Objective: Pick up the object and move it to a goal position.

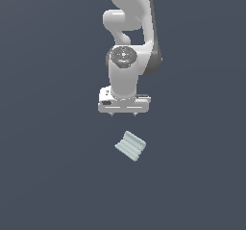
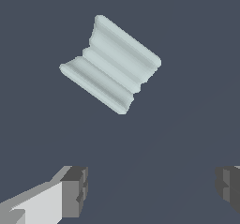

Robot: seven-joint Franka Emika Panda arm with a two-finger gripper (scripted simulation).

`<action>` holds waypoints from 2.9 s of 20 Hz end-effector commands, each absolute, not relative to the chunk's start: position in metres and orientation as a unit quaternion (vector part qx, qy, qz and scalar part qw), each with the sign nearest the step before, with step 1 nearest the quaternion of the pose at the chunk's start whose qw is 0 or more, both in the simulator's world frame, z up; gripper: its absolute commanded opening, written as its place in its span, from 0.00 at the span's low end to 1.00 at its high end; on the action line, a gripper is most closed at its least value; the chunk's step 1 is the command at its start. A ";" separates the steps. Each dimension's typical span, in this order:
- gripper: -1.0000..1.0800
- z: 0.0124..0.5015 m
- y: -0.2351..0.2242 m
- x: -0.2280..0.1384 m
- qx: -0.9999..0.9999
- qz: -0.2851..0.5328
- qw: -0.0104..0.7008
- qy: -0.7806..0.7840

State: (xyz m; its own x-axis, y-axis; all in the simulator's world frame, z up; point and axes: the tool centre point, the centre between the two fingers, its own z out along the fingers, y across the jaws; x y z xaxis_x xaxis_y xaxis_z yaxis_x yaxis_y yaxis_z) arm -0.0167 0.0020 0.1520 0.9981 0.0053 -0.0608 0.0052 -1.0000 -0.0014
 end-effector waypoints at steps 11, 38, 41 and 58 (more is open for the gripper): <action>0.62 0.152 0.002 -0.017 -1.000 0.030 0.001 -0.003; 0.62 0.119 0.038 0.010 -0.986 0.083 -0.089 -0.115; 0.62 0.106 0.046 0.018 -0.976 0.099 -0.124 -0.149; 0.62 0.056 0.098 0.061 -0.873 0.154 -0.355 -0.297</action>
